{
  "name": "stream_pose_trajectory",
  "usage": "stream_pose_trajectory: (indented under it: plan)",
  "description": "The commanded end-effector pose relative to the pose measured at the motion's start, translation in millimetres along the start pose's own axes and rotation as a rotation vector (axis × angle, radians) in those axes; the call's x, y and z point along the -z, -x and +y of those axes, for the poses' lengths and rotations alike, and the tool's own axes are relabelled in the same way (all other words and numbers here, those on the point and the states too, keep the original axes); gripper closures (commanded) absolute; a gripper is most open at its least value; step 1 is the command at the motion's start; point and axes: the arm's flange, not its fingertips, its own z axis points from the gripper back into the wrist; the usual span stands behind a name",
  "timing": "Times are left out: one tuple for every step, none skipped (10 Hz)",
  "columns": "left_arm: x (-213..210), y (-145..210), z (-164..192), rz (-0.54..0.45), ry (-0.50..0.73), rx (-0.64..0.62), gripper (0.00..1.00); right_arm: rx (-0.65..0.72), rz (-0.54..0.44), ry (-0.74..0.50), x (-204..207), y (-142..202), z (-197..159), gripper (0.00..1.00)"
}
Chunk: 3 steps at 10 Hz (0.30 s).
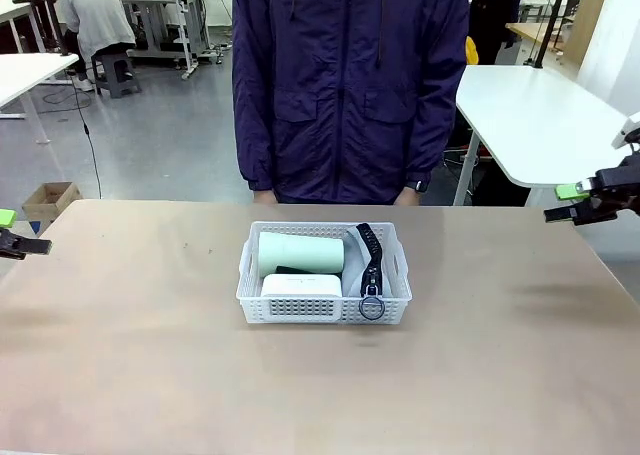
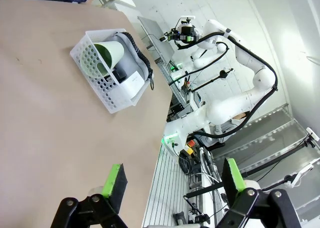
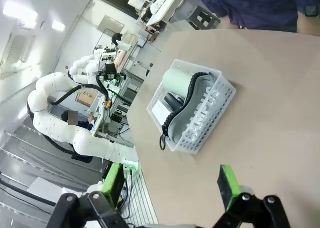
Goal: Efficiently arrange items inside the basket to fit them all.
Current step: Pick up the Reusable plastic cup and place it inside the Organizing basket.
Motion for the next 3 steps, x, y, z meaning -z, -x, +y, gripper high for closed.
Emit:
stream_pose_trajectory:
  plan:
    - [2.6,0.5,-2.9,0.003,-0.005,-0.006,0.0,0.013,-0.004,0.002,-2.5,3.7,-1.3,0.0]
    - [2.6,0.5,-2.9,0.003,-0.005,-0.006,0.0,0.013,-0.004,0.002,-2.5,3.7,-1.3,0.0]
    - [2.6,0.5,-2.9,0.003,-0.005,-0.006,0.0,0.013,-0.004,0.002,-2.5,3.7,-1.3,0.0]
